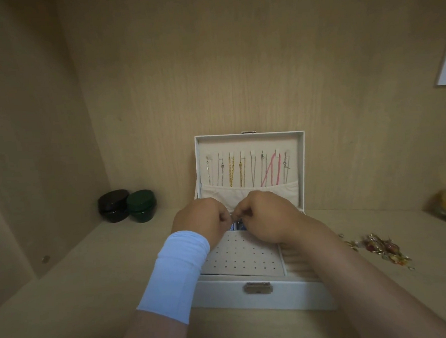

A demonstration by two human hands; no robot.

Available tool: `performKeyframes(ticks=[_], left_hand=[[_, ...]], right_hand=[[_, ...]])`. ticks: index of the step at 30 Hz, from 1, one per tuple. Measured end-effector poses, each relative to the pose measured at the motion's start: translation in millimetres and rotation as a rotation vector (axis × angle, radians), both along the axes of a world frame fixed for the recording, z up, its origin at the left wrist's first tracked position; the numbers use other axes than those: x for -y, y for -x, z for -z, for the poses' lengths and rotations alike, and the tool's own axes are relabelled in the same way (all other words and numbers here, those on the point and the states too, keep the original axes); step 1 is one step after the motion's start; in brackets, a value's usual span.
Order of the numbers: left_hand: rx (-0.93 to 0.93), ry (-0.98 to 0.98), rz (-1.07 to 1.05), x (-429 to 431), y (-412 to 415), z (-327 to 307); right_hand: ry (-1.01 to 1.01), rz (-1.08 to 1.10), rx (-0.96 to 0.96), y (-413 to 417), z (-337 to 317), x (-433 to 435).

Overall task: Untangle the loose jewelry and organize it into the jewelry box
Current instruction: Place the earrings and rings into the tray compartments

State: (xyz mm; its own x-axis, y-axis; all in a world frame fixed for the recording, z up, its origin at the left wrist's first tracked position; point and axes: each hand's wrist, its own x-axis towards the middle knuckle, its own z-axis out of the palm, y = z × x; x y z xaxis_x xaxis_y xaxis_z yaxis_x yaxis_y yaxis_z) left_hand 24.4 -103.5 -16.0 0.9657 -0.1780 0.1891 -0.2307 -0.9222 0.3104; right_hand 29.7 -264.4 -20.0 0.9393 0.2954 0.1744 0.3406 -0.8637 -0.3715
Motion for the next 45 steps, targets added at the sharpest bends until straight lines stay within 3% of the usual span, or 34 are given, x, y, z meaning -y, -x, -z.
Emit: performKeyframes(ticks=[4, 8, 13, 17, 21, 26, 30, 34, 39, 45], left_hand=[[-0.01, 0.024, -0.004, -2.6, -1.8, -0.4], [0.12, 0.089, 0.058, 0.8, 0.3, -2.5], [0.006, 0.024, 0.116, 6.6, -3.5, 5.2], [0.08, 0.02, 0.101, 7.8, 1.2, 4.0], [0.194, 0.126, 0.145, 23.1, 14.4, -1.1], [0.201, 0.224, 0.325, 78.2, 30.4, -11.9], [0.154, 0.184, 0.44, 136.6, 34.5, -14.3], [-0.023, 0.044, 0.436, 182.7, 29.9, -5.8], [-0.151, -0.148, 0.389, 214.3, 18.6, 14.2], [-0.156, -0.179, 0.377, 226.2, 12.5, 29.2]], right_hand=[[-0.031, 0.007, -0.029, 0.0, -3.2, 4.6], [-0.052, 0.083, 0.033, -1.3, -9.9, 15.1], [-0.014, 0.046, -0.037, 1.9, -2.6, 7.1], [-0.071, 0.043, -0.028, 6.3, -9.6, 15.3], [-0.156, 0.1, 0.064, 23.8, -28.6, 54.4], [-0.086, 0.269, 0.09, 51.9, -33.9, 135.7], [-0.057, 0.363, 0.044, 69.9, -15.6, 185.8], [-0.066, 0.432, -0.007, 76.5, 5.8, 222.2], [-0.107, 0.406, -0.021, 71.0, 24.0, 243.8], [-0.011, 0.337, -0.071, 58.9, 33.3, 244.5]])
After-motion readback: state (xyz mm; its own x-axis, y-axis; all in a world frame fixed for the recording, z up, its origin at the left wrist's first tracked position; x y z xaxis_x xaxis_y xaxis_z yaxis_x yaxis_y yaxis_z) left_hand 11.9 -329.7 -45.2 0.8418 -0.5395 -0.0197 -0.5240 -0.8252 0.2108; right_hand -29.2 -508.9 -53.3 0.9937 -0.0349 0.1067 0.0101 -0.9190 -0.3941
